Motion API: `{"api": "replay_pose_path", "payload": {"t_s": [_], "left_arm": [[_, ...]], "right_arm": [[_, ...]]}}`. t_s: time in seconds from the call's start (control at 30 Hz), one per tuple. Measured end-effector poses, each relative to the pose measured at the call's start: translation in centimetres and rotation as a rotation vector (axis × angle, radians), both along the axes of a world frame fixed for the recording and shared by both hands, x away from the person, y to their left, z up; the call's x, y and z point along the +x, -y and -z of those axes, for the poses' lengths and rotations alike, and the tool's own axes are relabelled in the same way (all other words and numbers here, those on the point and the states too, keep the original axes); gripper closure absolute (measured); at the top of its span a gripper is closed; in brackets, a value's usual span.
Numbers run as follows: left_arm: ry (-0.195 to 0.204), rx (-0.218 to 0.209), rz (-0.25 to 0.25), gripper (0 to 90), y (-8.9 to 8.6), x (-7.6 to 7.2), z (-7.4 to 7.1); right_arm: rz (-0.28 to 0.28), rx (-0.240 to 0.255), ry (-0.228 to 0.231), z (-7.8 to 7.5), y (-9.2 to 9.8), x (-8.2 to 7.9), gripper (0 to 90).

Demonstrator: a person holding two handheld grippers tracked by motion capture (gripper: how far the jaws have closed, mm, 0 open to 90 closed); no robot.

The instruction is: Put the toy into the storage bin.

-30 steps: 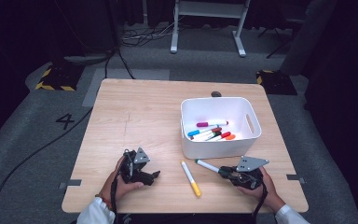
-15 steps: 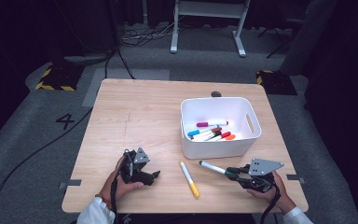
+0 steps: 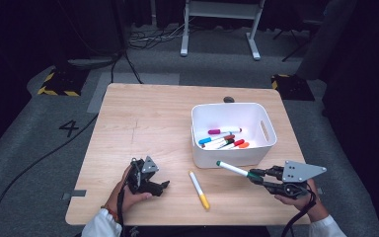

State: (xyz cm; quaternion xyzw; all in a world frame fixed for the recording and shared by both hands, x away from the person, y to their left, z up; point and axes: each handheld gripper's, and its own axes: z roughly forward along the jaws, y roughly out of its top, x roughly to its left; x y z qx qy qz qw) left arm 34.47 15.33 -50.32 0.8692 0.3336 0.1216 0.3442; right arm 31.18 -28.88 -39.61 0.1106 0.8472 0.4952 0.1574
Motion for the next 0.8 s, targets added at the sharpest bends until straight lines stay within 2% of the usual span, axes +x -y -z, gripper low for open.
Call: {"api": "replay_pose_path", "payload": {"t_s": [0.13,0.27,0.4,0.6,0.67,0.8], "left_arm": [[0.0,0.0,0.0,14.4,0.0,0.0,0.0],[0.0,0.0,0.0,14.4,0.0,0.0,0.0],[-0.001,0.0,0.0,14.4,0.0,0.0,0.0],[0.0,0.0,0.0,14.4,0.0,0.0,0.0],[0.0,0.0,0.0,14.4,0.0,0.0,0.0],[0.0,0.0,0.0,14.4,0.0,0.0,0.0]], "right_arm": [[-0.008,-0.002,0.045,-2.4,0.1,0.4,75.4],[0.004,-0.015,0.069,-4.4,0.2,1.7,75.4],[0.019,0.002,0.061,-5.8,0.3,3.4,75.4],[0.048,-0.042,0.07,-7.0,-0.4,6.2,75.4],[0.049,-0.045,0.051,-7.2,-0.5,7.2,75.3],[0.06,-0.088,0.039,-7.3,-0.9,9.1,75.3]]}}
